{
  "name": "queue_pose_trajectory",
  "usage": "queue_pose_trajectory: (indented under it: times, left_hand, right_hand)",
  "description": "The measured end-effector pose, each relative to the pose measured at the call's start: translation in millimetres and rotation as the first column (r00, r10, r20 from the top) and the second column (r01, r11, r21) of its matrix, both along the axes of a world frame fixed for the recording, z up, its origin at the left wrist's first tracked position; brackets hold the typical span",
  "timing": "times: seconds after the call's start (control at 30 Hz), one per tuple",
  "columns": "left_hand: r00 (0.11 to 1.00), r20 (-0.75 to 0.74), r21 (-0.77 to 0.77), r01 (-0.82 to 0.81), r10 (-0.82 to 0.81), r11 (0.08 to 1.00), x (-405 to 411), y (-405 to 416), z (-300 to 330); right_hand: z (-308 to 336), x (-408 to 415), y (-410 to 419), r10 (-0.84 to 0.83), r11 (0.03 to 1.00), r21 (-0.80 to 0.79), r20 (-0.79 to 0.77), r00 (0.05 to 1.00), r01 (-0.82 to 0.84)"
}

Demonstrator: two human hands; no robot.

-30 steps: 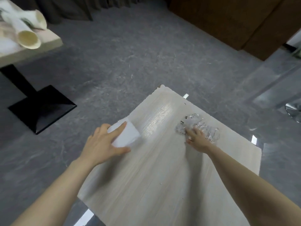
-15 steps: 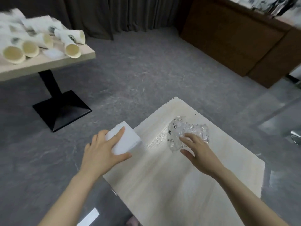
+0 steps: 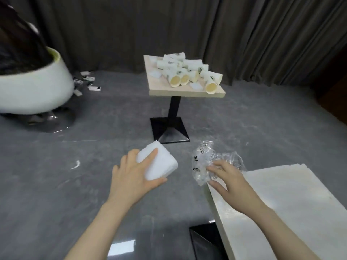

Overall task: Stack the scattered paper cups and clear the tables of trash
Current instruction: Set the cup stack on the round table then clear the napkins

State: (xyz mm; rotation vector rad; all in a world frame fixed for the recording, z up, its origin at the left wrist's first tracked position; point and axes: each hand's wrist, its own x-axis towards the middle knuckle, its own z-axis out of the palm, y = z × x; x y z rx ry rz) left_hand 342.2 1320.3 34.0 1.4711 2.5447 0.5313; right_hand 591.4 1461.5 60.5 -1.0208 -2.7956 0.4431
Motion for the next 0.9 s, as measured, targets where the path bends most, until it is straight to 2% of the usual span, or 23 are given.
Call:
queue_pose_trajectory:
  times: [0.2,0.43,0.67,0.9]
  left_hand:
    - [0.945,-0.012,0.016,-0.325,0.326,0.945,-48,-97,6]
    - [0.757,-0.013,0.033,-0.652,0.653,0.757,-61,-188,7]
    - [0.45,0.017,0.032,-0.893,0.893,0.449,-43,-258,-5]
    - [0.142,0.072,-0.018,-0.989,0.987,0.144,-7,-316,-19]
  right_hand:
    - [0,-106,-30,0.301,0.953,-0.026,-0.009,0.954,-0.301]
    - [-5,-204,-60,0.636,0.771,-0.019,0.039,0.77,-0.636]
    - [-5,-292,-110,0.878,0.478,-0.022,0.048,0.477,-0.878]
    - [-17,-339,-178,0.975,0.217,-0.071,0.058,0.213,-0.974]
